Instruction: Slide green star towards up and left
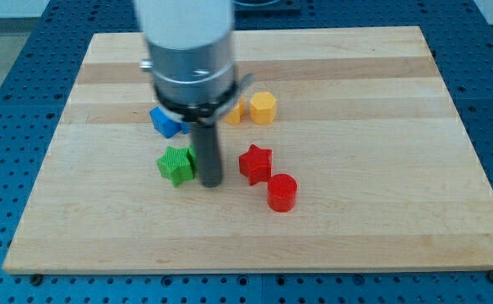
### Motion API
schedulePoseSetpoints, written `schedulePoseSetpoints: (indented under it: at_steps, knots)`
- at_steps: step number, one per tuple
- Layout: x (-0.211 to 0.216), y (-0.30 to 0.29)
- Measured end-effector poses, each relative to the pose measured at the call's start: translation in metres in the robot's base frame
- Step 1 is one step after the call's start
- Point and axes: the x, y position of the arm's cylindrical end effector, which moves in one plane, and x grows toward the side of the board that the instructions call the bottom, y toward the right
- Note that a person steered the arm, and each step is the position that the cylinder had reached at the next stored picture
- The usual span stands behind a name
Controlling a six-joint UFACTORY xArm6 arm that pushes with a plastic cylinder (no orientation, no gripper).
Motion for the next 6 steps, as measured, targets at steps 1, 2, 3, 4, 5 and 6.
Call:
schedulePoseSetpoints:
  at_steps: [1,2,3,4,5,6]
  knots:
    - [-0.007,-0.059]
    - [-0.016,-0.093]
    - [0.007,-0.071]
    - [0.036,-0.019]
    - [0.03,0.025]
    - [0.004,0.058]
